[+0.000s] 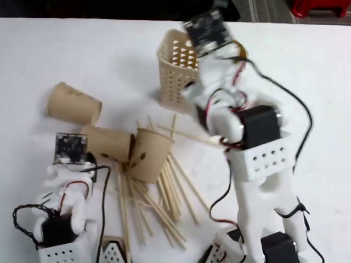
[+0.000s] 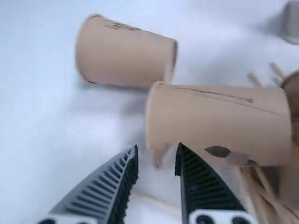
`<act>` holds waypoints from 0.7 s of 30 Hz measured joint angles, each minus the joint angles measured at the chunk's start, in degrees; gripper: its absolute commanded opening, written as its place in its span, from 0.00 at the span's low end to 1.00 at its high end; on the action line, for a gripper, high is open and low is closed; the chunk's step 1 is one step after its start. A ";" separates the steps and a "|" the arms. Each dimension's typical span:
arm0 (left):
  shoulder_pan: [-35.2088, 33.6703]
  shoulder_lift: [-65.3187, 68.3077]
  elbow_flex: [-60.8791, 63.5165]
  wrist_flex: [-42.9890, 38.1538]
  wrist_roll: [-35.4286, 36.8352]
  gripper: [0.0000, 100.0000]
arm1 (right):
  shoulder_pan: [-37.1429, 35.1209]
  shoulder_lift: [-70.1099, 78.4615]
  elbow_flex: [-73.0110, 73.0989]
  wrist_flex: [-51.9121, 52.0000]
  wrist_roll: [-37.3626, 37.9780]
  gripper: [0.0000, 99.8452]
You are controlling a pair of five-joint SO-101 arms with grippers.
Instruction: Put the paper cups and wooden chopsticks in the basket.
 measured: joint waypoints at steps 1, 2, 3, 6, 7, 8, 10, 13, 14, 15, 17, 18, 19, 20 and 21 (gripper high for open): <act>-0.97 0.00 -0.18 0.00 0.09 0.14 | -1.85 0.00 0.00 0.79 0.00 0.19; -1.67 0.00 -0.18 0.00 0.09 0.14 | -3.87 0.35 0.26 1.49 0.00 0.19; -2.11 0.00 -0.18 0.00 0.09 0.14 | -5.80 1.05 0.79 1.85 0.00 0.19; -2.64 0.00 -0.18 0.00 0.09 0.14 | -10.02 6.07 1.41 2.20 0.00 0.19; -2.64 0.00 -0.18 0.00 0.09 0.14 | -10.99 7.82 1.41 2.20 0.00 0.19; -2.64 0.00 -0.18 0.00 0.09 0.14 | -11.96 9.76 1.41 2.20 0.00 0.19; -2.64 0.00 -0.18 0.00 0.09 0.14 | -13.71 13.54 1.41 2.20 0.00 0.19; -2.64 0.00 -0.18 0.00 0.09 0.14 | -15.91 18.20 1.41 2.20 0.00 0.19; -2.64 0.00 -0.18 0.00 0.09 0.14 | -16.62 19.43 1.41 2.20 0.00 0.19; -2.64 0.00 -0.18 0.00 0.09 0.14 | -17.14 20.48 1.41 2.20 0.00 0.19; -2.64 0.00 -0.18 0.00 0.09 0.14 | -18.11 22.42 1.32 2.20 0.00 0.19; -2.64 0.00 -0.18 0.00 0.09 0.14 | -18.20 23.47 1.05 2.20 0.00 0.19; -2.64 0.00 -0.18 0.00 0.09 0.14 | -18.20 24.62 0.26 2.20 0.00 0.19; -2.64 0.00 -0.18 0.00 0.09 0.14 | -18.11 25.67 -0.62 2.20 0.00 0.19; -2.64 0.00 -0.18 0.00 0.09 0.14 | -17.93 26.81 -1.32 2.20 0.00 0.19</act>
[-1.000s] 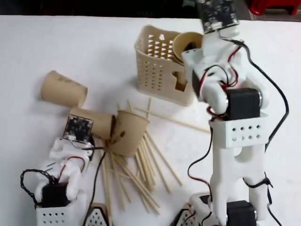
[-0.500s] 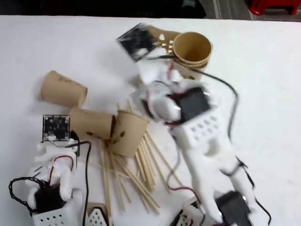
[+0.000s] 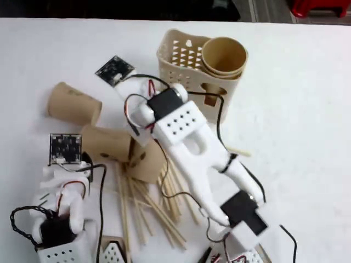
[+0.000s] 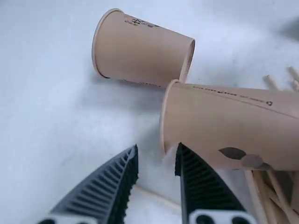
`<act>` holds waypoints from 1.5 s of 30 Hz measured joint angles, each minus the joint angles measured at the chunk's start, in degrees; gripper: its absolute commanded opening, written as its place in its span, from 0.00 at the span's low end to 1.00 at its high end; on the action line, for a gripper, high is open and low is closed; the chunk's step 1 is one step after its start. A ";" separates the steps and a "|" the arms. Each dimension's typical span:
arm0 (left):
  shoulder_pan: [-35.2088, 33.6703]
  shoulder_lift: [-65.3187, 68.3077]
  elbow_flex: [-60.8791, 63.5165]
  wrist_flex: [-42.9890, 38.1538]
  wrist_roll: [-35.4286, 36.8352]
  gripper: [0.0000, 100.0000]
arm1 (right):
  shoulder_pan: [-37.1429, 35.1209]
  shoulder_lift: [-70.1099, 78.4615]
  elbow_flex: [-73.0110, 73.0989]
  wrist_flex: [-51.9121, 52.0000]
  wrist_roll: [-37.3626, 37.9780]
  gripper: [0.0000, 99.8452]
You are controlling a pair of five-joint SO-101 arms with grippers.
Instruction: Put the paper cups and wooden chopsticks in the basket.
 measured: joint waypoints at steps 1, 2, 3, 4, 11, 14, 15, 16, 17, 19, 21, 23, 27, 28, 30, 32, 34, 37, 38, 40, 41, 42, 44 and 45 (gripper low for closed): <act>0.00 0.00 0.00 0.00 0.00 0.14 | 0.00 1.14 -0.79 0.00 0.00 0.19; 0.00 0.00 0.00 0.00 0.00 0.14 | 0.00 2.55 -1.41 0.00 0.00 0.19; 0.00 0.00 0.00 0.00 0.00 0.14 | 0.00 3.78 -2.20 0.00 0.00 0.19; 0.00 0.00 0.00 0.00 0.00 0.14 | -0.09 5.27 -2.81 0.00 0.00 0.19; 0.00 0.00 0.00 0.00 0.09 0.14 | -0.09 14.24 -7.38 0.00 0.00 0.18; 0.00 0.00 0.00 0.00 0.09 0.14 | -0.18 16.88 -8.88 0.00 0.00 0.14; 0.00 0.00 0.00 0.00 0.09 0.14 | -0.18 17.76 -9.32 0.44 0.00 0.11; 0.00 0.00 0.00 0.00 0.09 0.14 | -0.18 18.55 -9.76 1.14 0.00 0.09; 0.00 0.00 0.00 0.00 0.09 0.14 | -0.18 19.34 -10.37 2.02 0.00 0.07; 0.00 0.00 0.00 0.00 0.09 0.14 | -0.18 20.84 -11.96 4.04 0.00 0.06; 0.00 0.00 0.00 0.00 0.09 0.14 | -0.44 22.15 -14.07 6.42 0.00 0.04; 0.00 0.00 0.00 0.00 0.09 0.14 | -0.70 23.03 -16.62 9.05 0.00 0.02; 0.00 0.00 0.00 0.00 0.09 0.14 | -0.70 23.21 -19.34 10.90 0.97 0.02; 0.00 0.00 0.00 0.00 0.09 0.14 | -0.70 23.21 -19.43 11.16 1.41 0.02; 0.00 0.00 0.00 0.00 0.09 0.14 | -0.70 22.95 -19.43 11.43 1.93 0.02; 0.00 0.00 0.00 0.00 0.09 0.14 | -0.70 22.15 -19.43 11.43 2.11 0.02; 0.00 0.00 0.00 0.00 0.09 0.14 | -0.70 20.48 -19.43 11.43 2.20 0.02; 0.00 0.00 0.00 0.00 0.09 0.14 | -0.70 16.70 -19.43 11.78 2.20 0.02; 0.00 0.00 0.00 0.00 0.09 0.14 | -0.79 15.12 -19.08 11.78 2.20 0.02; 0.00 0.00 0.00 0.00 0.09 0.14 | -1.05 11.43 -17.41 11.87 2.64 0.02; 0.00 0.00 0.00 0.00 0.09 0.14 | -1.32 9.58 -16.44 11.87 3.08 0.02; 0.00 0.00 0.00 0.00 0.09 0.14 | -1.67 7.82 -15.38 11.87 3.78 0.02; 0.00 0.00 0.00 0.00 0.09 0.14 | -2.02 3.52 -13.80 11.87 5.01 0.02; 0.00 0.00 0.00 0.00 0.09 0.14 | -2.02 1.23 -13.45 11.96 5.63 0.02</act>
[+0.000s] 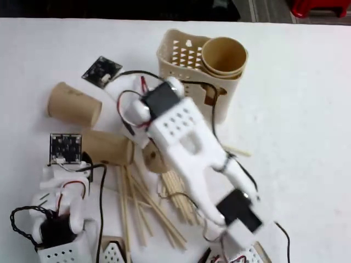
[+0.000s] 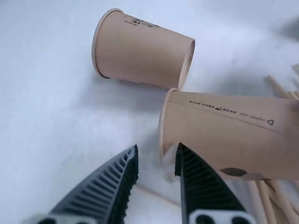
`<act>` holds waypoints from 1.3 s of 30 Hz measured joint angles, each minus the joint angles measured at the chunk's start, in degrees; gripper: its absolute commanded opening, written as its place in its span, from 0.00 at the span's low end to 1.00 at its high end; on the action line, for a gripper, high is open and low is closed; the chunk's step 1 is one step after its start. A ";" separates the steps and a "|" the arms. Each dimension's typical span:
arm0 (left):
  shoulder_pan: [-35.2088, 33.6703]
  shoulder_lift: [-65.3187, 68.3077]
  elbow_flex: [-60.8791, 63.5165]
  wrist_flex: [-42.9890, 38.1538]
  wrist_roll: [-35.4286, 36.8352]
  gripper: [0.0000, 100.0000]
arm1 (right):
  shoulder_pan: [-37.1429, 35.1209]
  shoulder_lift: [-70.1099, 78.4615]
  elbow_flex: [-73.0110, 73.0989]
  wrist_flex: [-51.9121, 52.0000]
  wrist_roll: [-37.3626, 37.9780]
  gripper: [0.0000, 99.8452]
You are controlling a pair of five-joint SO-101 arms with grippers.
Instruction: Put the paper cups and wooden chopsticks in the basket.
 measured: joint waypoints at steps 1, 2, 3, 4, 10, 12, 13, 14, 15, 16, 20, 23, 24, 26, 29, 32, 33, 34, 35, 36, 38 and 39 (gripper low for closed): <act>0.00 0.00 0.00 0.00 0.00 0.14 | 0.00 -2.29 0.26 0.00 0.70 0.02; 0.00 0.00 0.00 0.00 0.00 0.14 | 0.18 -4.66 0.26 0.00 1.49 0.02; 0.00 0.00 0.00 0.00 0.00 0.14 | 0.26 -6.77 0.26 0.00 2.29 0.02; 0.00 0.00 0.00 0.00 0.00 0.14 | 0.26 -9.05 0.26 0.00 3.34 0.02; 0.00 0.00 0.00 0.00 0.00 0.14 | 2.11 -19.69 0.18 0.00 8.53 0.02; 0.00 0.00 0.00 0.00 0.00 0.14 | 5.01 -21.63 0.18 -0.97 10.55 0.02; 0.00 0.00 0.00 0.00 0.00 0.14 | 6.77 -22.24 0.09 -1.67 11.25 0.02; 0.00 0.00 0.00 0.00 0.00 0.14 | 8.44 -22.68 -0.09 -2.46 12.13 0.02; 0.00 0.00 0.00 0.00 0.00 0.14 | 10.11 -22.77 -0.97 -3.52 13.10 0.02; 0.00 0.00 0.00 0.00 0.00 0.14 | 11.78 -22.77 -1.85 -4.48 13.89 0.02; 0.00 0.00 0.00 0.00 0.00 0.14 | 17.32 -22.86 -4.13 -9.76 16.79 0.02; 0.00 0.00 0.00 0.00 0.00 0.14 | 20.66 -22.95 -4.22 -14.68 18.90 0.02; 0.00 0.00 0.00 0.00 0.00 0.14 | 21.54 -22.95 -4.22 -16.35 19.43 0.02; 0.00 0.00 0.35 -0.79 0.00 0.14 | 22.95 -22.95 -4.22 -19.96 20.57 0.02; 0.00 0.09 0.35 -1.05 0.00 0.14 | 24.88 -21.63 -4.13 -24.53 22.33 0.02; 0.00 0.09 0.35 -1.05 0.00 0.14 | 26.99 -18.02 -4.13 -27.96 22.95 0.02; 0.00 0.09 0.35 -1.05 0.00 0.14 | 27.69 -16.70 -4.13 -28.92 22.95 0.02; 0.00 0.09 0.35 -1.05 0.00 0.14 | 28.22 -15.38 -4.13 -29.63 22.95 0.02; 0.00 0.09 0.35 -1.05 0.00 0.14 | 28.84 -14.07 -4.13 -30.07 22.95 0.02; 0.00 0.09 0.35 -1.05 0.00 0.14 | 29.10 -13.01 -4.04 -30.15 22.95 0.02; 0.00 0.09 0.35 -1.05 0.00 0.14 | 29.80 -11.96 -3.52 -30.24 22.95 0.02; 0.00 0.09 0.35 -1.05 0.00 0.14 | 29.89 -11.87 -3.43 -29.89 22.95 0.02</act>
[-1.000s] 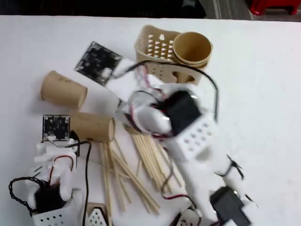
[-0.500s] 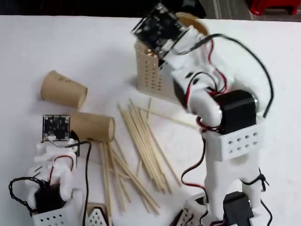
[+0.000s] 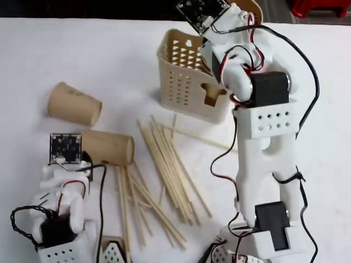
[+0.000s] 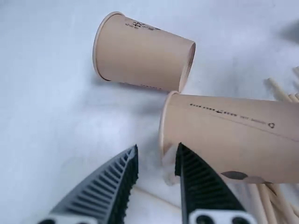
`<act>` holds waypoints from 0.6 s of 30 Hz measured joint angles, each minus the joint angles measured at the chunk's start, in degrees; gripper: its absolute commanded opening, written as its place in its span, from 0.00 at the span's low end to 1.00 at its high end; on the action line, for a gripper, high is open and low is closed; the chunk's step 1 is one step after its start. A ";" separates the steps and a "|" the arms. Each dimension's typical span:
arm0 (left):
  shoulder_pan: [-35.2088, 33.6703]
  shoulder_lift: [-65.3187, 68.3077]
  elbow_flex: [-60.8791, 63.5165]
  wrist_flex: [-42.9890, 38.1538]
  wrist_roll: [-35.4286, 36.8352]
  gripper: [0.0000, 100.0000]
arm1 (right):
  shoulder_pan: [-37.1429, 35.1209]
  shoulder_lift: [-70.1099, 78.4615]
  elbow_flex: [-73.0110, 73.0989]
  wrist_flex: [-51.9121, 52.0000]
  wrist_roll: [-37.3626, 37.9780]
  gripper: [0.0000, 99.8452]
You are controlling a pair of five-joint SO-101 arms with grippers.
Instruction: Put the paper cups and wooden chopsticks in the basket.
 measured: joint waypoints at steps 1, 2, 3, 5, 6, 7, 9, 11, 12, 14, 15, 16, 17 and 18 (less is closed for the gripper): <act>0.00 0.00 0.00 0.00 0.00 0.14 | 0.00 0.00 0.00 0.70 0.00 0.02; 0.00 0.00 0.00 0.00 0.00 0.14 | -0.09 -0.09 -0.09 1.41 0.00 0.02; 0.00 0.00 0.00 0.00 0.00 0.14 | -0.26 -0.09 -0.09 2.02 0.00 0.02; 0.00 0.00 0.00 0.00 0.00 0.14 | -0.26 -0.09 -0.09 2.90 0.09 0.02; 0.00 0.00 0.00 0.00 0.00 0.14 | -0.26 -0.09 -0.09 2.99 0.18 0.02; 0.00 0.00 0.00 0.00 0.00 0.14 | -0.09 -0.09 0.18 3.16 0.70 0.02; 0.00 0.00 0.00 0.00 0.00 0.14 | -0.09 -0.09 0.26 3.87 1.41 0.02; 0.00 -0.26 0.00 0.00 0.00 0.14 | 0.18 0.18 0.26 4.66 1.41 0.03; 0.00 -0.26 0.00 0.00 0.00 0.14 | 0.35 0.26 0.26 5.01 1.41 0.04; 0.00 -0.26 0.00 0.00 0.00 0.14 | 0.53 0.26 0.26 5.54 1.49 0.11; 0.00 -0.26 0.00 0.00 0.00 0.14 | 0.44 0.26 0.26 5.89 1.49 0.14; 0.00 -0.26 0.00 0.00 0.00 0.14 | 0.35 0.26 0.26 6.51 1.49 0.16; 0.00 -0.26 0.00 0.00 0.00 0.14 | 0.26 0.26 0.26 7.21 1.49 0.17; 0.00 -0.26 0.00 0.00 0.00 0.14 | 0.26 0.26 0.26 8.18 1.49 0.17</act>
